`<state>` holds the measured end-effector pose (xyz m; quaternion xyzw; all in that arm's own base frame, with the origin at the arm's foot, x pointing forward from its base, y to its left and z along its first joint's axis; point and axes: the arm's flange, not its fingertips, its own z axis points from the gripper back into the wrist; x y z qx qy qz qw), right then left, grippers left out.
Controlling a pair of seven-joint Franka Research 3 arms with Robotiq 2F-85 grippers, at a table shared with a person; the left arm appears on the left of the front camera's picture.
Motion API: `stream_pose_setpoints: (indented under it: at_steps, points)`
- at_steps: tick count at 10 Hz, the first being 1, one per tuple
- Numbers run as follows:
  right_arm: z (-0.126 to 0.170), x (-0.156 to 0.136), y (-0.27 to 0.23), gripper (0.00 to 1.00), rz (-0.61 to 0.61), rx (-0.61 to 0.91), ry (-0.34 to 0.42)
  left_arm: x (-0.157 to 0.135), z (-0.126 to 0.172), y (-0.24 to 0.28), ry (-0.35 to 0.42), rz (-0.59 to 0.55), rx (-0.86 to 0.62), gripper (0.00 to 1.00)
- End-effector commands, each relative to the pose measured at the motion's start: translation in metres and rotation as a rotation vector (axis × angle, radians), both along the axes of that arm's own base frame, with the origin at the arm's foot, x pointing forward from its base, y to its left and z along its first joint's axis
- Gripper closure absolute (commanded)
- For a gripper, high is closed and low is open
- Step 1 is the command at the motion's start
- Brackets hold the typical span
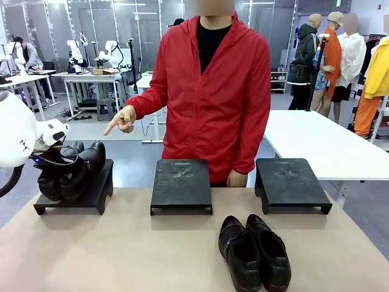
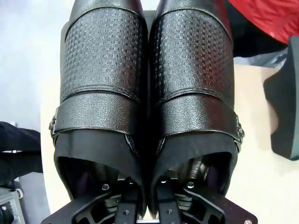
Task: Place the shoes on the stand as instructed by the person.
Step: Pick up one pair of Shoes and place it on the Shoes Stand indicated by the person.
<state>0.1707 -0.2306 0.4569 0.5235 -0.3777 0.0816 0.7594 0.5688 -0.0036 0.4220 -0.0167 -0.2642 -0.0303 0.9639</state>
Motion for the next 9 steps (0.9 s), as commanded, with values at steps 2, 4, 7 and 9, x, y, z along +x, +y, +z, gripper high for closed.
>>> stream_pose_setpoints:
  at_steps: [2, 4, 7, 9]
  points:
    - [0.002, 0.000, -0.001, 0.00, -0.002, 0.000, -0.025, 0.013, 0.004, 0.003, -0.037, -0.030, -0.020, 0.92]
    - [0.002, 0.000, -0.001, 0.00, -0.002, 0.000, -0.025, 0.018, -0.002, 0.004, -0.037, -0.028, -0.032, 0.92]
    - [0.002, 0.000, -0.001, 0.00, -0.002, 0.000, -0.025, 0.020, -0.013, 0.005, -0.020, -0.021, -0.030, 0.92]
    - [0.002, 0.000, -0.001, 0.00, -0.002, 0.000, -0.025, 0.020, -0.015, 0.001, -0.008, -0.024, -0.037, 0.92]
